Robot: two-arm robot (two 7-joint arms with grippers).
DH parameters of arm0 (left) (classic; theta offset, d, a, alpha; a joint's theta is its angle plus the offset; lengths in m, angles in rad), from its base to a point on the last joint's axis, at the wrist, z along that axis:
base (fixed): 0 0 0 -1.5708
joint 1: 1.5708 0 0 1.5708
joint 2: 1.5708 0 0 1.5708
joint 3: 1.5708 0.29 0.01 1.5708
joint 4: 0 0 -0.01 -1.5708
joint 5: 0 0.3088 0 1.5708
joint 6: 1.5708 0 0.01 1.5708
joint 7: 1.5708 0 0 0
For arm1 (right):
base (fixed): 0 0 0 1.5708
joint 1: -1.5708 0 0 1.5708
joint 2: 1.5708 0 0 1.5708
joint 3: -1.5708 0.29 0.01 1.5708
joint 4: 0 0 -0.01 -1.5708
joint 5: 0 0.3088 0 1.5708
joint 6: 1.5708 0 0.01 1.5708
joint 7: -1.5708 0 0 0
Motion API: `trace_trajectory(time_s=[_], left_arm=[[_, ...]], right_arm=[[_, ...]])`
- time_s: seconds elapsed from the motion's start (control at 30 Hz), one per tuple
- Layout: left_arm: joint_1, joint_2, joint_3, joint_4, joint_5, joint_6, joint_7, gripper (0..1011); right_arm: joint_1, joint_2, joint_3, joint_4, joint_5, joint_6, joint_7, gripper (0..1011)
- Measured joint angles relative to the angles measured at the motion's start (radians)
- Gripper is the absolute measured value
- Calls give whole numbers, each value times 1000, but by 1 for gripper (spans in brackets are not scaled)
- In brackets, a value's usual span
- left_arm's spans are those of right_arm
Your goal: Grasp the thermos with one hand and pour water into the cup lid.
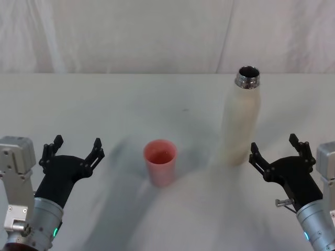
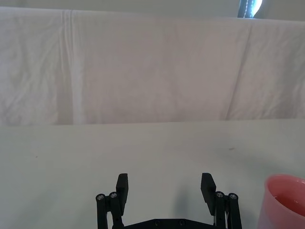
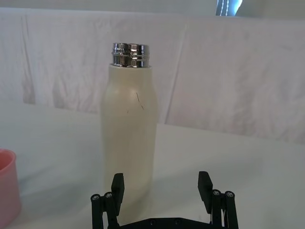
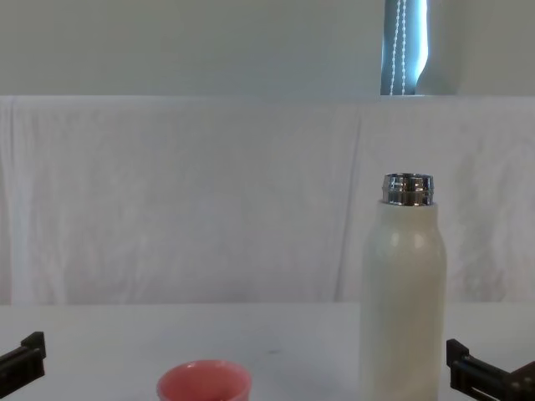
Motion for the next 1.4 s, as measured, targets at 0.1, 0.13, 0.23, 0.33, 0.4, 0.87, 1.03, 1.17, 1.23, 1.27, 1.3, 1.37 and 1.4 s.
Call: trace_trajectory(time_s=[0.1,0.13,0.23,0.33,0.4,0.87,1.03,1.17,1.23,1.27,1.3,1.37,1.4], left_arm=[[0,0,0,0,0,0,0,1001],[0,0,0,0,0,0,0,1001],[0,0,0,0,0,0,0,1001],[0,0,0,0,0,0,0,1001],[0,0,0,0,0,0,0,1001],[0,0,0,0,0,0,0,1001],[0,0,0,0,0,0,0,1001],[0,0,0,0,0,0,0,1001],[0,0,0,0,0,0,0,1001],[0,0,0,0,0,0,0,1001],[0,0,0,0,0,0,0,1001],[0,0,0,0,0,0,0,1001],[0,0,0,0,0,0,0,1001]], right_arm=[[1,-8,3,-1,-7,-1,10,1000],[2,-11,3,-1,-8,-1,12,1000],[10,-20,5,4,-12,3,25,1000],[21,-32,8,16,-10,9,40,1000],[30,-41,12,27,-6,13,52,1000],[80,-98,28,87,9,22,106,1000],[95,-109,31,100,8,26,117,1000],[112,-117,31,111,6,31,125,1000],[117,-120,31,115,4,34,127,1000],[121,-121,30,117,2,36,128,1000],[124,-122,30,119,1,37,128,1000],[130,-125,30,122,-2,40,129,1000],[132,-126,29,123,-2,41,130,1000]])
